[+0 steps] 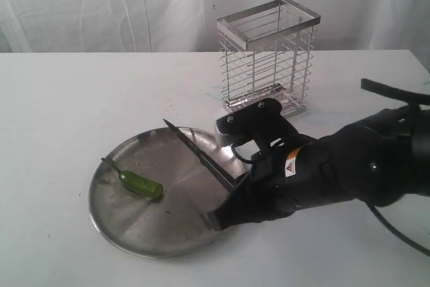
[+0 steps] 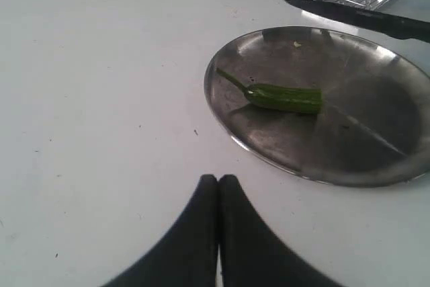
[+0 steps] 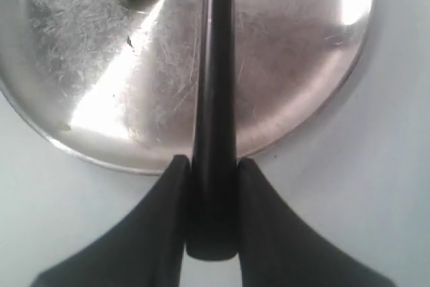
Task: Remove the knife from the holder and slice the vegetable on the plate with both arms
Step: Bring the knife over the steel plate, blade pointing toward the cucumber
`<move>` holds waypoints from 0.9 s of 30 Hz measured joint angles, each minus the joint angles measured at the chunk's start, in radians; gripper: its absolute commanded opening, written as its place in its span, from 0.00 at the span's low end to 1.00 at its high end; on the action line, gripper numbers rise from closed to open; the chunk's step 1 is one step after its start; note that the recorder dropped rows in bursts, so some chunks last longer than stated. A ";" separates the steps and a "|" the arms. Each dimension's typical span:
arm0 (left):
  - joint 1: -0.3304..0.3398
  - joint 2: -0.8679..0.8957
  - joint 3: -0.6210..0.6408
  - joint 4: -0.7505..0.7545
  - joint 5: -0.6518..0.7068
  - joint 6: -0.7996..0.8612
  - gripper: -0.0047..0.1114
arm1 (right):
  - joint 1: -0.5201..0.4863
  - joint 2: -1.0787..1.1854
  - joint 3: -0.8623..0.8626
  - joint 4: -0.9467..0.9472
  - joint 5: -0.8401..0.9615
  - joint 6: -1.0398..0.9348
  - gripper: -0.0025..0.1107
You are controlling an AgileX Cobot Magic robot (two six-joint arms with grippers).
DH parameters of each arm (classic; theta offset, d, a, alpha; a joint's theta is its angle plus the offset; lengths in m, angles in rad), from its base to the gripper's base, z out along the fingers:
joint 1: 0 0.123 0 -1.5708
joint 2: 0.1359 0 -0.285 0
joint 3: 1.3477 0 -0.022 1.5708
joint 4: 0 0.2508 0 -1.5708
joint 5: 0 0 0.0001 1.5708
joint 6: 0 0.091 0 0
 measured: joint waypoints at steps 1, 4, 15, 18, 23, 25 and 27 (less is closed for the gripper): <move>0.000 0.000 0.000 0.000 0.000 0.000 0.04 | 0.000 -0.013 0.011 0.002 0.000 0.002 0.03; 0.000 0.000 0.000 0.000 0.000 0.000 0.04 | 0.000 -0.067 0.067 0.008 -0.010 0.004 0.03; 0.000 0.000 0.000 0.002 0.000 0.000 0.04 | 0.000 -0.159 0.166 0.101 -0.059 0.008 0.03; 0.000 0.000 0.000 0.002 0.000 0.000 0.04 | 0.000 -0.159 0.166 0.103 -0.057 0.010 0.03; 0.000 0.000 0.000 0.002 0.000 0.000 0.04 | 0.000 -0.159 0.166 0.106 -0.051 0.010 0.03; 0.000 0.000 0.000 0.002 0.000 0.000 0.04 | 0.000 -0.159 0.166 0.106 -0.049 0.010 0.03; 0.000 0.000 0.000 0.002 0.000 0.000 0.04 | 0.000 -0.159 0.166 0.108 -0.049 0.010 0.03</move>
